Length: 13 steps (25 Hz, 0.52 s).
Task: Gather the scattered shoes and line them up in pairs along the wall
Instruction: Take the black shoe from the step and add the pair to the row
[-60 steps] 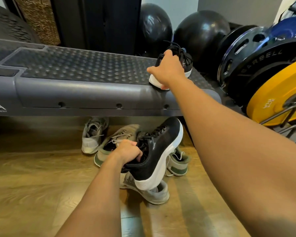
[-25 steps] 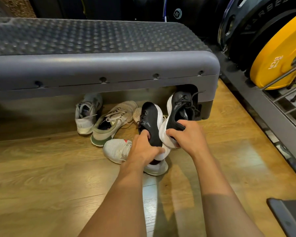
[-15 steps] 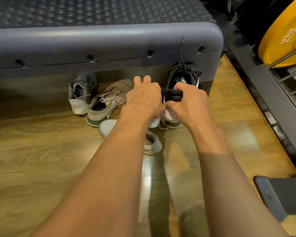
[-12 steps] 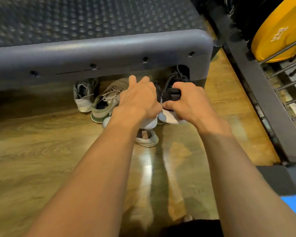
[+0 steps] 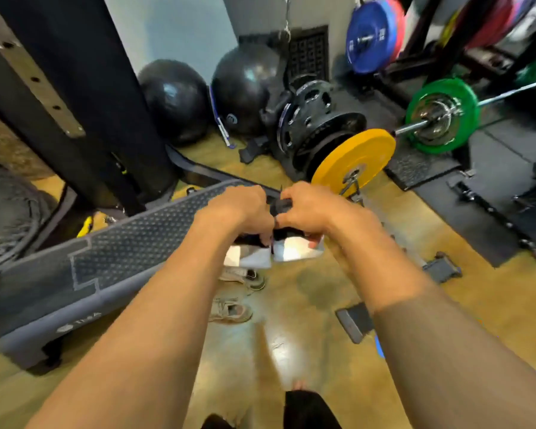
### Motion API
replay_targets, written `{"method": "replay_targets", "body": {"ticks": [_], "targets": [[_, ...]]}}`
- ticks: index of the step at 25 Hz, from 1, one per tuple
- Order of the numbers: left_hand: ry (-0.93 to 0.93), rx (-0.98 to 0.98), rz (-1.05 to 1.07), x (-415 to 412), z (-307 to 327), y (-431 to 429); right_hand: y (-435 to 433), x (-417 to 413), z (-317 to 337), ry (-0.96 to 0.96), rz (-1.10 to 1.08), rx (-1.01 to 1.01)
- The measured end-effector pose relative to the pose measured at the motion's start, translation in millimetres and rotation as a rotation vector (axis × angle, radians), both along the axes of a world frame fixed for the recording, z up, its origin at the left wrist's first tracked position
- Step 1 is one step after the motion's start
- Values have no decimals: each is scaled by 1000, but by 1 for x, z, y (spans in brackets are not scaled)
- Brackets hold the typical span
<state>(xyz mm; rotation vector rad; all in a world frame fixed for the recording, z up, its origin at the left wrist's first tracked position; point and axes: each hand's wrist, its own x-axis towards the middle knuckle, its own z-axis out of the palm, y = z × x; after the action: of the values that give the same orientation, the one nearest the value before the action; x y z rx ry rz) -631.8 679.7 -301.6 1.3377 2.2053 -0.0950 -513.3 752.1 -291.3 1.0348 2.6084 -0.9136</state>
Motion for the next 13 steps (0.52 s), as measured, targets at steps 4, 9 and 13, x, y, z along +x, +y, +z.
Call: {"method": "replay_targets", "body": {"ticks": [4, 9, 13], "targets": [[37, 248, -234, 30, 132, -1, -16, 55, 131, 123, -223, 57], [139, 448, -543, 108, 230, 1, -63, 148, 216, 249, -469, 185], [87, 539, -807, 222, 279, -9, -109, 263, 257, 284, -700, 330]]}}
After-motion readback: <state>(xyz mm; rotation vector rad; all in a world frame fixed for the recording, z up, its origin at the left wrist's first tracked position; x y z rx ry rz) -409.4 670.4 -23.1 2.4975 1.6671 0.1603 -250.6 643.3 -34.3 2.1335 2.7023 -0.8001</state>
